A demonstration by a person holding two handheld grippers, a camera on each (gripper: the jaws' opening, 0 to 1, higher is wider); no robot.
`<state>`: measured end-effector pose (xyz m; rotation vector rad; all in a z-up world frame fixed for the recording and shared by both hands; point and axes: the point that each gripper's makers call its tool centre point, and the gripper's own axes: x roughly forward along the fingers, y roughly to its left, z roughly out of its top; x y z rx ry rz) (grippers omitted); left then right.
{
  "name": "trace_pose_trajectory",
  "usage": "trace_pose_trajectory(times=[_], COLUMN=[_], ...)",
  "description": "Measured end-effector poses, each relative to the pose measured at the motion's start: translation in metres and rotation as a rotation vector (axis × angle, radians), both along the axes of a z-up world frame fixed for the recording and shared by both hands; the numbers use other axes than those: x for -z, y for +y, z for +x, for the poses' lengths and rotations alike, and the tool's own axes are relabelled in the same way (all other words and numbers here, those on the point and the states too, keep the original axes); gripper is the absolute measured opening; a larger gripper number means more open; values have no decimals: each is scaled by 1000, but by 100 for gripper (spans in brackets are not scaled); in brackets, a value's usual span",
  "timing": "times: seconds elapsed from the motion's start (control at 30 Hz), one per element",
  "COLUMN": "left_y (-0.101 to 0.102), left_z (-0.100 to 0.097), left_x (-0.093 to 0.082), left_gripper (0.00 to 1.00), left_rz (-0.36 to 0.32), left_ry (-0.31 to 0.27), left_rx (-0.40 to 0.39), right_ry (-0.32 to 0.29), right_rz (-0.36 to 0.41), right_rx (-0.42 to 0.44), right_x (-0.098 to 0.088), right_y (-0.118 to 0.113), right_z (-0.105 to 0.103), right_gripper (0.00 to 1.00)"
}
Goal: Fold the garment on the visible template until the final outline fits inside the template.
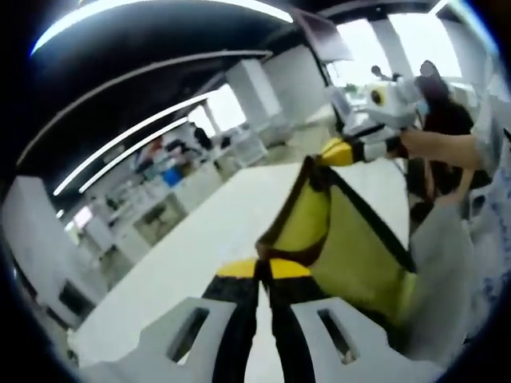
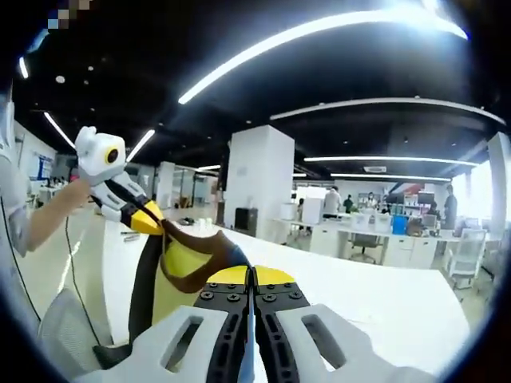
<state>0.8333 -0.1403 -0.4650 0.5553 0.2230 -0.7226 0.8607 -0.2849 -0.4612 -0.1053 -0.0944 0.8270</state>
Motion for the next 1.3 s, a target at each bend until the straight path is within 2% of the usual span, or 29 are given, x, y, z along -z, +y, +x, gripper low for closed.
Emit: trace_pose_trajectory(times=[0.37, 0.47, 0.57, 0.67, 1.03, 1.3], left_y=[6, 15, 17, 19, 14, 12], left_z=[46, 68, 85, 100, 133, 160], left_x=[29, 43, 56, 72, 101, 123], left_gripper=[0, 0, 0, 0, 0, 0], left_rz=[-24, 15, -10, 2, 53, 53], left_ry=[43, 26, 42, 61, 80, 112], left_rx=[-34, -82, -99, -111, -121, -123], right_ry=[52, 62, 67, 84, 133, 160], right_rz=[-34, -39, -52, -68, -107, -128], right_rx=[4, 7, 15, 12, 33, 49], right_x=[29, 38, 47, 59, 91, 114], right_y=[6, 7, 10, 14, 10, 11], right_z=[48, 59, 71, 82, 120, 145], right_gripper=[1, 1, 1, 1, 1, 1])
